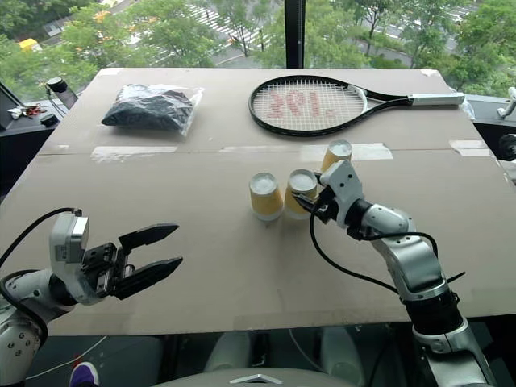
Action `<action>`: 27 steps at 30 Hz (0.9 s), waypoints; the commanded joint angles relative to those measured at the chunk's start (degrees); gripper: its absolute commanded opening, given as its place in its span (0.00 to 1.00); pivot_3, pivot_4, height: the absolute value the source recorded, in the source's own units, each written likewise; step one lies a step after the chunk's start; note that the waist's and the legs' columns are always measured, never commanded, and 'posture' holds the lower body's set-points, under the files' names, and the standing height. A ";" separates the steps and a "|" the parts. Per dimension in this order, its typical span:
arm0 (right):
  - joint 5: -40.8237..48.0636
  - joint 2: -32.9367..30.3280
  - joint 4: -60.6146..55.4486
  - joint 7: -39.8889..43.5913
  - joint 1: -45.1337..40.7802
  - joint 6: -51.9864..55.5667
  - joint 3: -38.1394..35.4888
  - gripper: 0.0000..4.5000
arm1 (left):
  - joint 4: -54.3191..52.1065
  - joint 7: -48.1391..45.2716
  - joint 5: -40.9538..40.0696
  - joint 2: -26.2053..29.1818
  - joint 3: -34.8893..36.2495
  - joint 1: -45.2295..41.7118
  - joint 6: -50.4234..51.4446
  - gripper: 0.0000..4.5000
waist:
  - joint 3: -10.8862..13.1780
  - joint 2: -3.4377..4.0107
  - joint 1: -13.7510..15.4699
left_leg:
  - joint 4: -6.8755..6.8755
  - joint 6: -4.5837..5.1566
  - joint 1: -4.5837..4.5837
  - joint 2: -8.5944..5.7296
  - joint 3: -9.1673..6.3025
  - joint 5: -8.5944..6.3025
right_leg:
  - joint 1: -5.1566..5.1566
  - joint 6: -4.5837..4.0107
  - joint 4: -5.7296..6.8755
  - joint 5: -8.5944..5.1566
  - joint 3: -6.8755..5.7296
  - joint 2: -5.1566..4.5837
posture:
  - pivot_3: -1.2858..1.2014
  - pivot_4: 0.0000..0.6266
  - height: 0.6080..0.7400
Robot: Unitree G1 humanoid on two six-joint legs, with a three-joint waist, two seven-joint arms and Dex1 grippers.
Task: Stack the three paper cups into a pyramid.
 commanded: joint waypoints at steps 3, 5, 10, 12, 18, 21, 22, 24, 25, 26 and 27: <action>-2.42 0.33 -0.44 0.56 -0.36 -2.93 0.75 0.49 | -1.01 -0.56 -2.01 0.27 3.17 -0.17 -1.34 1.00 | 0.00 0.00 -0.02 | 0.00 0.00 0.00 0.00 0.00 0.00 | 0.00 -0.07 0.00 -0.04 0.00 0.00 | 0.52 0.24 1.00; -2.93 0.39 -0.51 0.65 0.05 -3.40 0.83 0.49 | -0.87 -0.86 -2.28 0.32 3.62 -0.18 -1.27 1.00 | 0.01 0.01 0.00 | 0.00 -0.01 0.00 0.00 0.00 0.00 | -0.01 -0.11 0.00 -0.06 0.00 0.00 | 0.52 0.24 1.00; -4.06 0.64 -0.85 0.79 1.05 -4.12 1.17 0.49 | -0.57 -1.51 -2.44 0.29 4.03 0.00 -1.44 1.00 | 0.01 0.01 -0.01 | 0.00 -0.01 0.00 0.00 0.01 0.00 | -0.01 -0.11 0.00 -0.06 0.00 0.00 | 0.52 0.24 1.00; -4.81 0.80 -0.73 0.87 1.64 -4.65 1.65 0.49 | -0.35 -1.57 -2.48 0.36 3.98 -0.21 -1.49 1.00 | 0.01 0.02 -0.03 | 0.00 -0.01 0.00 0.00 0.01 -0.01 | -0.01 -0.11 0.00 -0.06 0.00 0.00 | 0.52 0.24 1.00; -6.84 1.90 2.07 1.36 2.28 -7.38 3.06 0.49 | -0.05 -1.42 -2.51 0.24 3.40 -1.15 -1.36 1.00 | 0.00 0.01 -0.05 | 0.00 -0.02 0.01 0.00 0.01 -0.01 | -0.01 -0.12 0.01 -0.07 0.00 0.00 | 0.52 0.24 1.00; -7.22 1.92 3.10 1.87 2.03 -8.23 3.02 0.79 | -0.17 -1.29 -2.49 0.05 3.24 -1.31 -1.31 1.00 | 0.00 0.00 -0.15 | 0.00 -0.02 0.03 0.01 0.02 -0.01 | 0.00 -0.12 0.01 -0.07 0.01 0.00 | 0.52 0.24 1.00; -7.38 1.76 3.19 2.06 1.99 -8.61 2.92 0.90 | -0.18 -1.28 -2.51 -0.03 3.24 -1.34 -1.32 1.00 | 0.01 0.01 -0.14 | 0.00 -0.02 0.03 0.01 0.02 -0.01 | -0.01 -0.12 0.01 -0.07 0.01 0.01 | 0.52 0.24 1.00; -7.47 1.35 2.84 2.62 1.95 -9.14 2.60 0.99 | -0.19 -1.26 -2.55 -0.16 3.22 -1.38 -1.35 1.00 | 0.04 0.03 -0.12 | -0.01 -0.02 0.02 0.01 0.04 -0.01 | -0.01 -0.12 0.01 -0.07 0.01 0.00 | 0.52 0.24 1.00; -7.43 1.18 2.51 2.97 1.97 -9.28 2.41 0.99 | -0.20 -1.26 -2.57 -0.22 3.20 -1.37 -1.38 1.00 | 0.03 0.02 -0.12 | -0.01 -0.03 0.02 0.01 0.04 -0.01 | -0.01 -0.12 0.00 -0.06 0.02 0.00 | 0.52 0.24 1.00; -7.50 0.72 1.75 3.16 1.89 -9.40 1.97 0.99 | -0.16 -1.26 -2.56 -0.30 3.14 -1.44 -1.43 1.00 | 0.04 0.03 -0.11 | -0.01 -0.03 0.02 0.01 0.04 -0.01 | -0.01 -0.12 0.00 -0.07 0.02 0.00 | 0.52 0.24 1.00; -6.14 0.09 -0.07 3.94 1.70 -8.47 0.87 0.99 | -0.03 -1.25 -2.53 -0.42 3.00 -1.61 -1.51 1.00 | 0.04 0.02 -0.11 | -0.01 -0.03 0.02 0.01 0.04 -0.01 | -0.01 -0.12 0.00 -0.07 0.02 0.00 | 0.52 0.24 1.00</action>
